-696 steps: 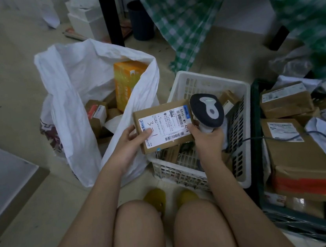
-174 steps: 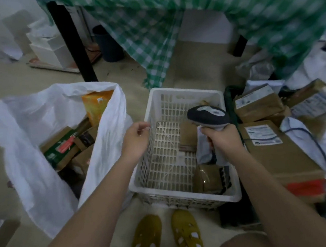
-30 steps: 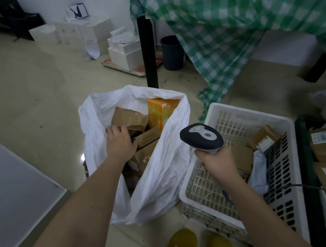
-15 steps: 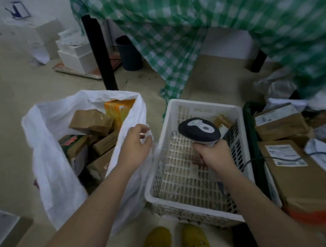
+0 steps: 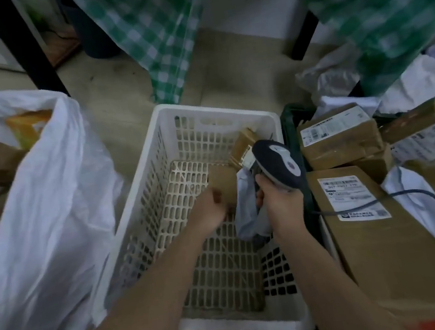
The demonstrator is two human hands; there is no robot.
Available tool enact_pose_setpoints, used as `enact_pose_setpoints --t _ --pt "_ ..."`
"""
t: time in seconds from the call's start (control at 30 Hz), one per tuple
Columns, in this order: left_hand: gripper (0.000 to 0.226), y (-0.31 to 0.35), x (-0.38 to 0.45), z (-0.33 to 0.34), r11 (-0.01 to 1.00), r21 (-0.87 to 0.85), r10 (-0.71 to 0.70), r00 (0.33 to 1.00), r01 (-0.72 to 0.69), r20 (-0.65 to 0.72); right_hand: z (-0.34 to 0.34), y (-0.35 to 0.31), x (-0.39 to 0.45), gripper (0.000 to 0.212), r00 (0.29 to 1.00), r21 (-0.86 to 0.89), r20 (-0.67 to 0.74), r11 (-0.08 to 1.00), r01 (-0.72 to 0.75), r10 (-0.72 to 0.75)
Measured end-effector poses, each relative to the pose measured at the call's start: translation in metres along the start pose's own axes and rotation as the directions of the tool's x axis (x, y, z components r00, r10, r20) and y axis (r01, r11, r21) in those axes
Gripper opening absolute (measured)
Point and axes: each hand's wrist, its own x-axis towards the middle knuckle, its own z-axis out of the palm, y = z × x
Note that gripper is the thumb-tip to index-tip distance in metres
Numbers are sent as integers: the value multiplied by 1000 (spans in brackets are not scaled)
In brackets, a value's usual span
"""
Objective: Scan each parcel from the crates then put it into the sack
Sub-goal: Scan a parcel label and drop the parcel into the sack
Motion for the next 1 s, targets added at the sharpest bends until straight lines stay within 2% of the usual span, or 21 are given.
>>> enact_pose_setpoints --t 0.07,0.13,0.27,0.37,0.43,0.53,0.6,0.73,0.77,0.83,1.0 --pt "20 -9 19 23 999 3 -38 997 38 60 8 4 10 33 999 -34 29 999 32 -31" --pt "15 -17 34 39 998 -34 -58 993 62 102 12 9 19 39 1000 -47 24 999 5 -4" --pt "19 -34 55 61 992 -114 -38 989 55 145 13 16 30 35 999 -13 5 999 -46 46" --pt "30 -44 64 76 998 -19 -54 983 58 174 14 23 37 28 996 20 -11 996 -87 87" --pt "38 -47 65 84 997 42 -63 988 58 144 16 28 39 31 995 23 -6 995 -100 100" --pt "44 -47 65 85 994 43 -99 995 98 19 18 34 40 27 994 45 -33 994 -101 103" --pt "39 -42 62 73 993 -4 -117 993 117 2 20 36 39 13 990 81 -88 991 -103 110" --pt "12 -26 42 22 994 -73 -86 996 84 -32 25 35 30 20 979 196 -133 972 -129 156" --pt "9 -24 35 7 993 -100 -75 996 69 -54 26 33 26 15 978 214 -131 968 -134 164" --pt "9 -18 16 -25 988 -146 -56 993 41 -105 29 26 13 10 970 235 -134 957 -167 202" --pt "22 -6 -52 -89 978 -208 -14 977 -31 -213 21 -4 -51 20 982 184 -56 968 -168 181"
